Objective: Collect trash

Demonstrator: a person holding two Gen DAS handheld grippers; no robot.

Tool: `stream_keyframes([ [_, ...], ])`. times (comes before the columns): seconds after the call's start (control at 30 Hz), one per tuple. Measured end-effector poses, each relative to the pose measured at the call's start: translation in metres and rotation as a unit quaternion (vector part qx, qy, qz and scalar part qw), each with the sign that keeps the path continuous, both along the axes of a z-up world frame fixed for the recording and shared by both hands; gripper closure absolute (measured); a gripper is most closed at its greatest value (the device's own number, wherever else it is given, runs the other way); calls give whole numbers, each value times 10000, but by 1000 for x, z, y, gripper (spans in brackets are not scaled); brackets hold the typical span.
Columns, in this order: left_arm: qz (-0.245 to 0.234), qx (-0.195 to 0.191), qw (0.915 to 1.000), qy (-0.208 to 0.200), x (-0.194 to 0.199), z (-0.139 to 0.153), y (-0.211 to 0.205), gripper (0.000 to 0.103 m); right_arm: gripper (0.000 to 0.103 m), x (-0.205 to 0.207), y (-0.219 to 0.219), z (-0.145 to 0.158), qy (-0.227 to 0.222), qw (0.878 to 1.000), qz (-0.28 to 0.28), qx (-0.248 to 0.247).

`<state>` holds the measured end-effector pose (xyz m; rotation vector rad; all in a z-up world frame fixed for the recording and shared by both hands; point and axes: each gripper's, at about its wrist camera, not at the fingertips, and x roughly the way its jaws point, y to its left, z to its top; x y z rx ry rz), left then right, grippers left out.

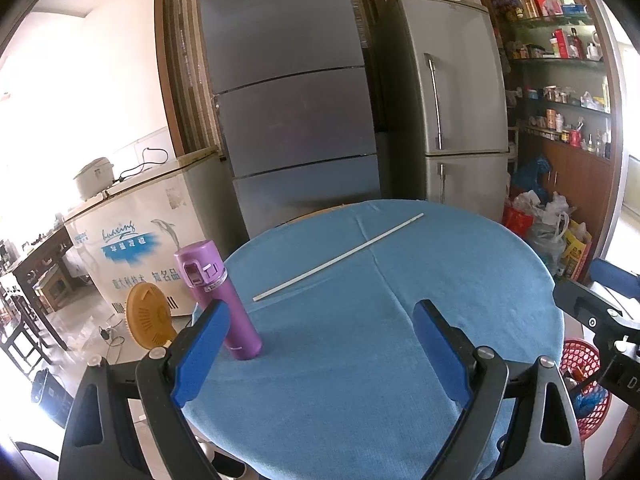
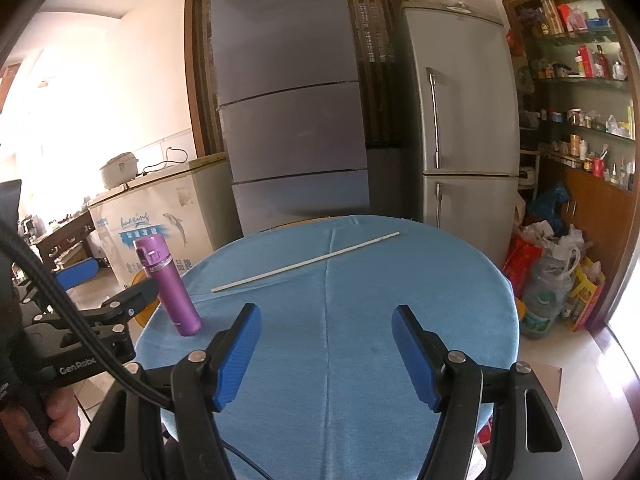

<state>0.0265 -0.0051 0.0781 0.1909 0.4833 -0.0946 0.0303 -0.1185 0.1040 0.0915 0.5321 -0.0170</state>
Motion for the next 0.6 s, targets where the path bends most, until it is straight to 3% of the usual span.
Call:
stream_keyframes([
  [0.6, 44, -21, 10000, -26, 1, -2, 7, 10, 31, 3, 14, 2, 31, 9998, 118, -168],
])
